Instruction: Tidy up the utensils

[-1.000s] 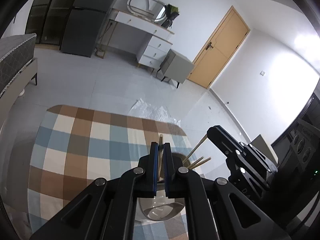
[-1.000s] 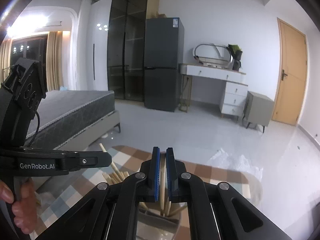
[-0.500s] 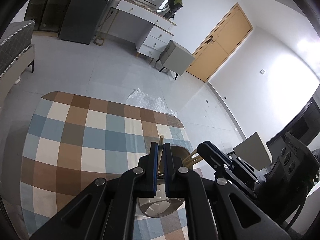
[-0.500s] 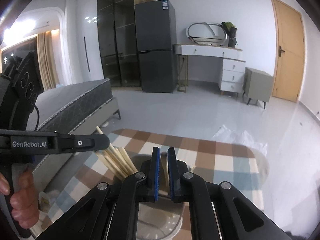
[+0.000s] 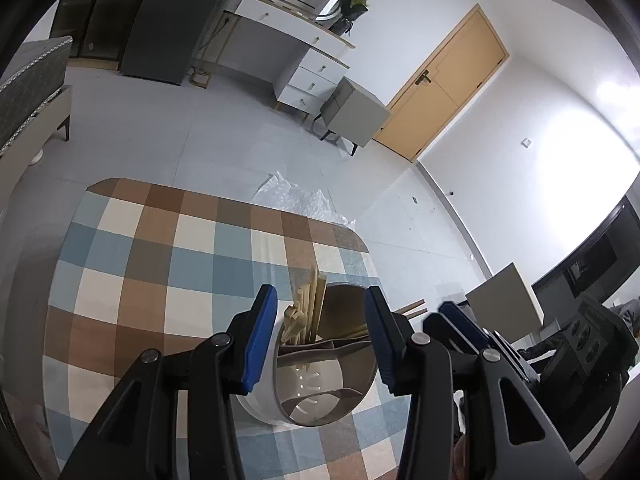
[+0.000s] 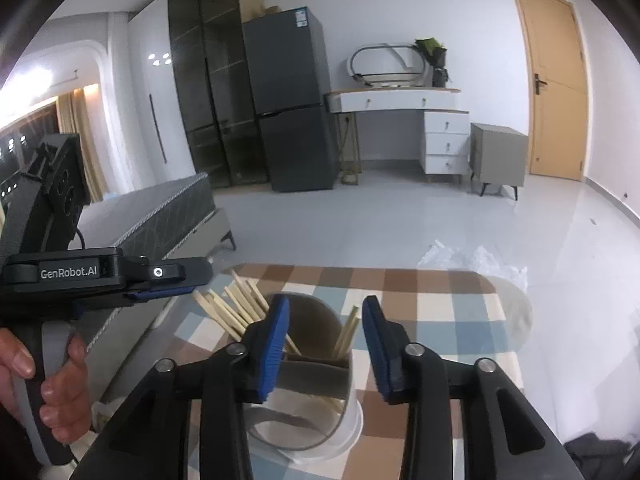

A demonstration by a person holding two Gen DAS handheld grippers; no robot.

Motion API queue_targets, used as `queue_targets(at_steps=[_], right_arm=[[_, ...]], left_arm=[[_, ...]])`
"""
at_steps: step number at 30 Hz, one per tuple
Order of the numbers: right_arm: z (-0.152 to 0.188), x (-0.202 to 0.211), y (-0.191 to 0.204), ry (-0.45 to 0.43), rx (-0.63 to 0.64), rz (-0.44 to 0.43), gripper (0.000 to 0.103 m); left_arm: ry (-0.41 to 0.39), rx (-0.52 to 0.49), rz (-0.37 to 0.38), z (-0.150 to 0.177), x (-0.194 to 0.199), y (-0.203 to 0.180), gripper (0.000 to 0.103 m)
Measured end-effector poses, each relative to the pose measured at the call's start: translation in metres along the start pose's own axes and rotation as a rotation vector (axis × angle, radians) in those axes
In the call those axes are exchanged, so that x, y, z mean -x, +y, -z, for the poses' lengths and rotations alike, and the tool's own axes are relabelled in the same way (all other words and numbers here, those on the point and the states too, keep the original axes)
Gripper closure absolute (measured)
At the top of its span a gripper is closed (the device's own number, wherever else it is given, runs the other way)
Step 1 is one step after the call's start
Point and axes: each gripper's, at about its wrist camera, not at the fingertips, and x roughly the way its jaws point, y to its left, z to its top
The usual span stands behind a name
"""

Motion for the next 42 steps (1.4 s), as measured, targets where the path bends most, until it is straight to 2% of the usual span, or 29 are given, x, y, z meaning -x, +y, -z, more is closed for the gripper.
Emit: queue_targets(at_steps=[4,7,10,12,17,19,21,22,26,34,42], right_arm=[[-0.002,0.011,-0.004,-0.019,-0.021,0.006,0.059],[-0.004,0.018,-0.006,-0.025,-0.029,0.004,0.054],[-0.007,0.029,-0.009,-0.044,-0.048,0.001,0.042],[-0.007,0.037,-0.01,-0.058,-0.058,0.008,0.028],[-0.012,0.061,-0.009,-0.102,-0.061,0.017,0.018],[-0.013,0.074,-0.008,-0.132,-0.063,0.019,0.016],[-0.014,0.084,-0.008,-0.154,-0.066,0.027,0.003],[-0.013,0.089,-0.007,-0.168,-0.069,0.034,0.0],[-0.009,0.109,-0.002,-0.215,-0.065,0.02,0.0],[-0.007,0.141,0.01,-0.297,-0.027,0.017,0.0],[0.004,0.161,0.01,-0.334,-0.033,0.023,0.0]], left_arm=[[-0.004,-0.005,-0.004,-0.002,0.004,-0.002,0.062],[-0.015,-0.018,-0.012,-0.002,0.009,-0.007,0.056],[-0.029,-0.036,-0.027,-0.002,0.017,-0.014,0.053],[-0.039,-0.054,-0.063,-0.001,0.022,-0.018,0.049],[-0.066,-0.095,-0.102,0.001,0.036,-0.032,0.047],[-0.085,-0.106,-0.129,0.002,0.042,-0.038,0.04],[-0.105,-0.104,-0.143,0.005,0.049,-0.044,0.033],[-0.122,-0.108,-0.143,0.008,0.055,-0.049,0.033],[-0.211,-0.137,-0.197,0.018,0.073,-0.063,0.02],[-0.382,-0.202,-0.307,0.03,0.109,-0.084,0.007],[-0.429,-0.212,-0.352,0.04,0.123,-0.085,0.004]])
